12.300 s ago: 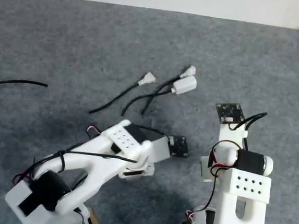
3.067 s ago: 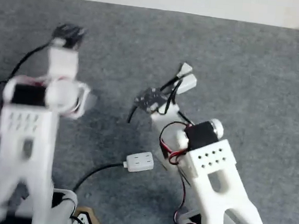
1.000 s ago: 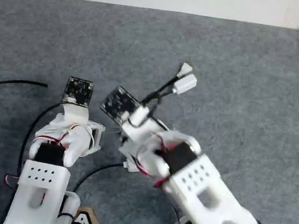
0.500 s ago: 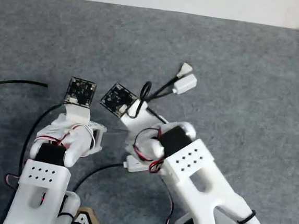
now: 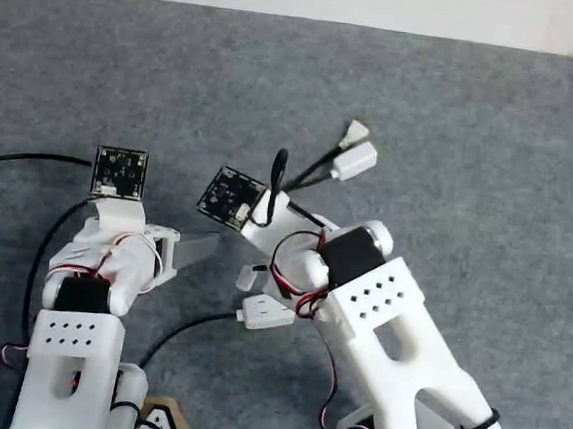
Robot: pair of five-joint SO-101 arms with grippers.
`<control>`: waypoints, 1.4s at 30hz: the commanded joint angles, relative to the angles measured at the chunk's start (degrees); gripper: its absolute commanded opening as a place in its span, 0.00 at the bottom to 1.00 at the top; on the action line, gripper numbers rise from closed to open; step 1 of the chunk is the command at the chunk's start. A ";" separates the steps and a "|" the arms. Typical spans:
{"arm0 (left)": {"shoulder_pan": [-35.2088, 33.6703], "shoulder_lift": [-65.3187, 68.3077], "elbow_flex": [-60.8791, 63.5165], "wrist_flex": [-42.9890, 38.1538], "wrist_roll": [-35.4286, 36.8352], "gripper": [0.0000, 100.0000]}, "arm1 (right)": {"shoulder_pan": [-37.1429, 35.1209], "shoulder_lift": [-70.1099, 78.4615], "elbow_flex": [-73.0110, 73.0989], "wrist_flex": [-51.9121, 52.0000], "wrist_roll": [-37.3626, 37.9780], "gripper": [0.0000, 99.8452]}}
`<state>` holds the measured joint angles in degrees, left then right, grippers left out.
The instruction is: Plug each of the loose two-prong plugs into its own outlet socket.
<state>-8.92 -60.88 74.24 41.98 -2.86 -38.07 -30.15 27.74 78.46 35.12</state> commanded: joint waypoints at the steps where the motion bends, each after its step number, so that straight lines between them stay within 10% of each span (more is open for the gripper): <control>1: -0.57 0.22 -0.31 -1.23 0.53 0.46 | 6.55 -0.75 -2.07 0.04 2.55 0.01; 29: -0.04 0.22 -0.22 -1.23 0.53 0.46 | 44.53 -0.31 22.02 -2.77 27.34 0.01; 42: 0.84 0.31 0.84 -1.41 0.26 0.46 | 34.51 -0.48 22.20 3.82 36.48 0.23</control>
<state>-8.92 -60.88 75.38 41.98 -2.86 -2.37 -30.15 50.42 81.71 69.14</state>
